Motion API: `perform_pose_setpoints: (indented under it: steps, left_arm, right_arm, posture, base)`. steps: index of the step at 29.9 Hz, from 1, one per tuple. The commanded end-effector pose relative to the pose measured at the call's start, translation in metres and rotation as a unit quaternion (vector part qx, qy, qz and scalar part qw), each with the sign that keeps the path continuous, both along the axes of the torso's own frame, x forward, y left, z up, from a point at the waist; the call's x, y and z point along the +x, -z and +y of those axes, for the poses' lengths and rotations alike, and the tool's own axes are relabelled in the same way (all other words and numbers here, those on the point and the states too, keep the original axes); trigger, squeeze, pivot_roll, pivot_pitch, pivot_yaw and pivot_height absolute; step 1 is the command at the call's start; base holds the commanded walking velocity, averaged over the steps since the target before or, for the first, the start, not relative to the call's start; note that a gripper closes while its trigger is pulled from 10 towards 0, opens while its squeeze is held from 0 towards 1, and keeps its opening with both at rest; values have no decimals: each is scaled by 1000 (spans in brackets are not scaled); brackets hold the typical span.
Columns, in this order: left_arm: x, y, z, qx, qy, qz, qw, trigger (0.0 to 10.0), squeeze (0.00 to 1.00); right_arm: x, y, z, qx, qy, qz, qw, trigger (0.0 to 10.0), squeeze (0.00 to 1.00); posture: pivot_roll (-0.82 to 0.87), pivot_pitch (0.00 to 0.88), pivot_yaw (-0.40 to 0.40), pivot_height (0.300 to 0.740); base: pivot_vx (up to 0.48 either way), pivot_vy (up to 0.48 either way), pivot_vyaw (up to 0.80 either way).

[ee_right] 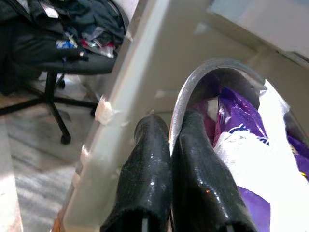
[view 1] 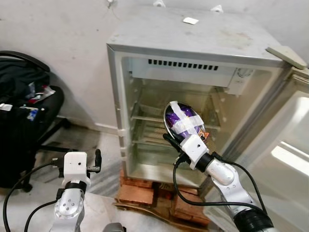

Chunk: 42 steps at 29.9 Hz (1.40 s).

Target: Restocking fridge

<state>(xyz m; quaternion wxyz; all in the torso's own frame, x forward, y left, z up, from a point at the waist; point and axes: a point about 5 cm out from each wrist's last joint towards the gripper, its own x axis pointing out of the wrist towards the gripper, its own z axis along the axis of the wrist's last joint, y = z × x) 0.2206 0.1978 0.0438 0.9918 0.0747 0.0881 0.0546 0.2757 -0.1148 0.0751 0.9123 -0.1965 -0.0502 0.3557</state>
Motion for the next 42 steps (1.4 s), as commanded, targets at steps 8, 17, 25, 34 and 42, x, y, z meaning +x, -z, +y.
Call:
perform_pose_setpoints:
  steps: [8, 17, 25, 34, 42]
  left_arm:
    - [-2, -1, 2, -1, 2, 4, 1000, 10000, 0]
    - [-11, 3, 5, -3, 1, 14, 1000, 10000, 0]
    - [-11, 3, 6, -3, 5, 14, 1000, 10000, 0]
    - [-12, 1, 2, -5, 14, 14, 1000, 10000, 0]
    - [-16, 5, -1, -8, 28, 27, 999, 10000, 0]
  right_arm:
    - [-1, 12, -10, -26, 39, 25, 999, 10000, 0]
    - [-7, 16, -22, -4, 77, 49, 996, 10000, 0]
    - [-7, 16, -22, 8, 87, 55, 995, 10000, 0]
    - [-7, 16, -22, 5, 90, 58, 994, 10000, 0]
    - [-1, 23, -30, -22, 126, 73, 989, 10000, 0]
  posture:
    - [89, 0, -71, 740]
    - [85, 0, -70, 740]
    - [85, 0, -70, 740]
    - [88, 0, -76, 740]
    - [97, 0, -80, 740]
  base:
    - [298, 95, 0]
    - [325, 332, 0]
    - [307, 365, 0]
    - [30, 90, 0]
    - [0, 0, 0]
